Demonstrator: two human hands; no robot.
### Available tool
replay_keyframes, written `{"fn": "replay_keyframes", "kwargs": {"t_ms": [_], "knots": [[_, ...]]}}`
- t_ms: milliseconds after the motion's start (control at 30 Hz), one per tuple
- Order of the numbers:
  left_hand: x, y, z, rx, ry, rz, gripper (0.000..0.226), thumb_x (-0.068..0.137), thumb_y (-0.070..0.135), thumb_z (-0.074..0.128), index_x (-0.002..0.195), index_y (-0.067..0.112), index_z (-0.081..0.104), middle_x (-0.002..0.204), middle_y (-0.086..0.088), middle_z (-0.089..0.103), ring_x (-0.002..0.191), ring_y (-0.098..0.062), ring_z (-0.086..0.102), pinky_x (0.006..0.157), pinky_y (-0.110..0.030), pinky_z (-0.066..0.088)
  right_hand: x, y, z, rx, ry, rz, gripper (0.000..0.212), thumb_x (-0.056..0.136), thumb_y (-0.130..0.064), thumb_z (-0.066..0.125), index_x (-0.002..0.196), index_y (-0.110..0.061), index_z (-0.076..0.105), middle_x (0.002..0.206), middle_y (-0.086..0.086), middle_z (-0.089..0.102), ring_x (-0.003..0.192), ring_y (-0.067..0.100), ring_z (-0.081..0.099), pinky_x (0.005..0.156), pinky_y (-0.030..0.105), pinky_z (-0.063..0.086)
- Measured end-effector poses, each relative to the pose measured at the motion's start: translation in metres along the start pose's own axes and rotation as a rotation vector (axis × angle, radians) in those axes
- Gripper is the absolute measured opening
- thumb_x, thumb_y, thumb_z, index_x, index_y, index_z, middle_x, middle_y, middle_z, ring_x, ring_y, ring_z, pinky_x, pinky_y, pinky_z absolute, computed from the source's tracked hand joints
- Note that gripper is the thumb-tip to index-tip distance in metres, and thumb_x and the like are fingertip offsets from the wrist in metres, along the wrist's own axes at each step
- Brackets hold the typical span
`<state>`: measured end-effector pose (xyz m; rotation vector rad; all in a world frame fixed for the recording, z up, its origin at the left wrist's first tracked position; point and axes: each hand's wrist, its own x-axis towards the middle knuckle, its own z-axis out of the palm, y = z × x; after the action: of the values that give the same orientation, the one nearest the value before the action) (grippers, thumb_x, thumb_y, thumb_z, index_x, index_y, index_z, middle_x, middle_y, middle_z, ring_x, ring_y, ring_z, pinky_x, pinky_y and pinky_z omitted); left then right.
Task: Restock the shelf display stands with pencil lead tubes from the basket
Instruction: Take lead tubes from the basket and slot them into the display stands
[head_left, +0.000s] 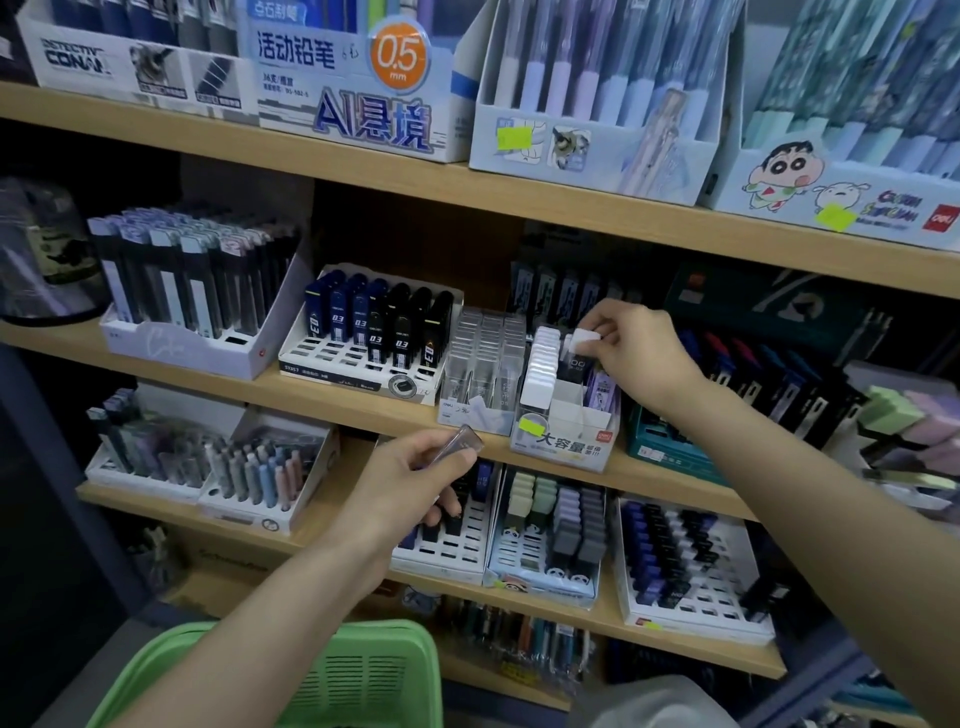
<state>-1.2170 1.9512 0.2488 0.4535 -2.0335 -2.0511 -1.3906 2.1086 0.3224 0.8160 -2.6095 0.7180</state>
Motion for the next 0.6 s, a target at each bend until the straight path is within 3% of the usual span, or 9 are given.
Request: {"fn": "replay_keyframes", "kwargs": {"t_ms": [100, 267, 433, 533, 600], "knots": [[0.001, 0.003, 0.0, 0.002, -0.007, -0.027, 0.016, 0.092, 0.019, 0.059, 0.106, 0.017, 0.067, 0.076, 0.001, 0.057, 0.044, -0.003, 0.049, 0.043, -0.014, 0.039, 0.006, 0.001, 0.002, -0.055, -0.03, 0.002, 0.012, 0.09, -0.013, 0.062, 0.096, -0.008, 0.072, 0.101, 0.006, 0.065, 0.093, 0.015, 0.056, 0.084, 0.022, 0.042], [0.0, 0.005, 0.001, 0.02, -0.009, -0.003, 0.021, 0.094, 0.023, 0.055, 0.114, 0.023, 0.059, 0.081, -0.004, 0.057, 0.043, 0.003, 0.051, 0.047, -0.009, 0.041, 0.014, -0.004, 0.001, -0.132, -0.031, 0.061, 0.009, 0.086, -0.019, 0.068, 0.093, -0.015, 0.072, 0.099, 0.004, 0.071, 0.095, 0.02, 0.063, 0.086, 0.038, 0.053], [0.0, 0.004, -0.001, 0.01, 0.022, 0.015, 0.016, 0.091, 0.015, 0.061, 0.105, 0.01, 0.057, 0.089, -0.007, 0.065, 0.05, -0.003, 0.058, 0.049, -0.012, 0.045, 0.011, -0.008, 0.002, -0.254, -0.032, 0.04, 0.015, 0.092, -0.016, 0.058, 0.102, -0.015, 0.07, 0.107, 0.006, 0.069, 0.1, 0.024, 0.062, 0.082, 0.036, 0.052], [0.0, 0.003, -0.003, 0.023, 0.058, 0.032, 0.016, 0.086, 0.014, 0.067, 0.098, 0.008, 0.058, 0.073, -0.001, 0.066, 0.054, -0.01, 0.056, 0.054, -0.018, 0.048, 0.0, -0.011, 0.004, -0.199, 0.046, -0.005, 0.021, 0.095, -0.012, 0.051, 0.107, -0.012, 0.068, 0.111, 0.008, 0.066, 0.099, 0.025, 0.061, 0.08, 0.033, 0.049], [-0.001, 0.004, -0.005, 0.065, 0.041, 0.076, 0.01, 0.084, 0.014, 0.069, 0.092, 0.01, 0.064, 0.063, 0.003, 0.062, 0.055, -0.007, 0.053, 0.056, -0.017, 0.047, -0.011, -0.02, 0.003, -0.064, 0.095, -0.038, 0.02, 0.095, -0.011, 0.051, 0.105, -0.012, 0.068, 0.104, 0.005, 0.066, 0.089, 0.016, 0.061, 0.078, 0.027, 0.049]]}}
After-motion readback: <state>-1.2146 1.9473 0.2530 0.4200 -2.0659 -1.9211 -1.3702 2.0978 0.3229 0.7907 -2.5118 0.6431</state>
